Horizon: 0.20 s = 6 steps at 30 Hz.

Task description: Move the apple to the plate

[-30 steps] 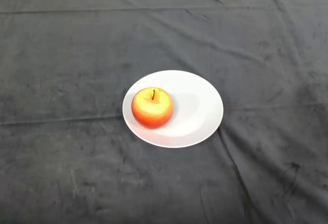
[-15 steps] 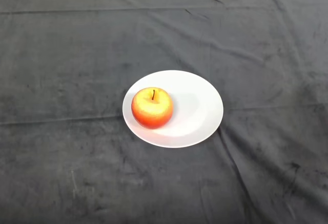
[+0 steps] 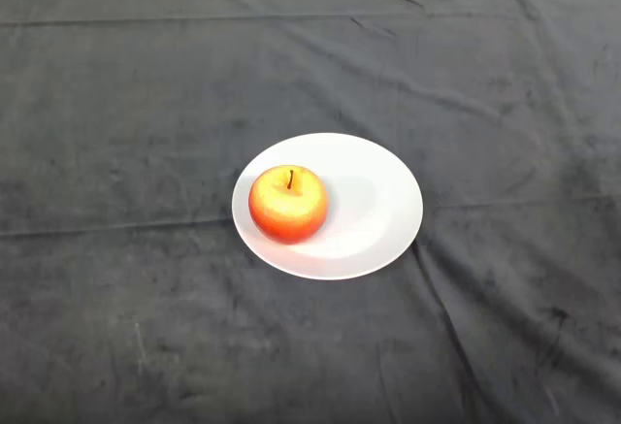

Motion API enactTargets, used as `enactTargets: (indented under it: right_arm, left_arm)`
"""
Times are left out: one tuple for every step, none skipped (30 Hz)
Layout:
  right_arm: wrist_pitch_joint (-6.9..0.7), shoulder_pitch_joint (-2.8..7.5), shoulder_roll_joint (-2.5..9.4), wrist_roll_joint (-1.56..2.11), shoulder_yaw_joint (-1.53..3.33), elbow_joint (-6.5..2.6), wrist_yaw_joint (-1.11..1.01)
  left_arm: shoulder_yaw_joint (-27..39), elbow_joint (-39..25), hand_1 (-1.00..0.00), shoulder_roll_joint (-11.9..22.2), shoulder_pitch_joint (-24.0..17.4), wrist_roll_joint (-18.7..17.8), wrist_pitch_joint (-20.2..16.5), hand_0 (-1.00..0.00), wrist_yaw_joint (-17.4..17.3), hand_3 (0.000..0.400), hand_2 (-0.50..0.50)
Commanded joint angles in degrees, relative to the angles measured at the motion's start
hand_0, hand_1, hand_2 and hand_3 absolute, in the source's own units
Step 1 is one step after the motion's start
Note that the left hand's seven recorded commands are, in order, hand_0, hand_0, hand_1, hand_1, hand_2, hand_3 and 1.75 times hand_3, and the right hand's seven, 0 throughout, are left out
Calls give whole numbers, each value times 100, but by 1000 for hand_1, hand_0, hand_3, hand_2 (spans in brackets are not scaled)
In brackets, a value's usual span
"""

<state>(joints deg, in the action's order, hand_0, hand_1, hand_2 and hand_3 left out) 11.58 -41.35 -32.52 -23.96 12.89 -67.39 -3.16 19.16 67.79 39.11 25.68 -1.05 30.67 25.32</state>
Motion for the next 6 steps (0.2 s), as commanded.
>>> enactTargets:
  right_arm:
    - [1,2,-156,-21,61,-15,46]
    - [1,2,-156,-21,61,-15,46]
    - [1,2,-156,-21,61,-15,46]
    - [1,2,-156,-21,61,-15,46]
    - [1,2,-156,-21,61,-15,46]
    - [1,2,-156,-21,61,-15,46]
  left_arm:
    - [130,-229,0,289,-84,-84,-81,0,-24,0,0]
    - [131,-229,0,288,-83,-83,-82,0,-26,0,0]
    - [133,-229,0,287,-83,-83,-82,0,-27,0,0]
    - [134,-230,0,286,-83,-82,-83,0,-29,0,0]
    - [135,-230,0,285,-82,-82,-84,0,-30,0,0]
    - [136,-230,0,284,-82,-81,-84,0,-33,0,0]
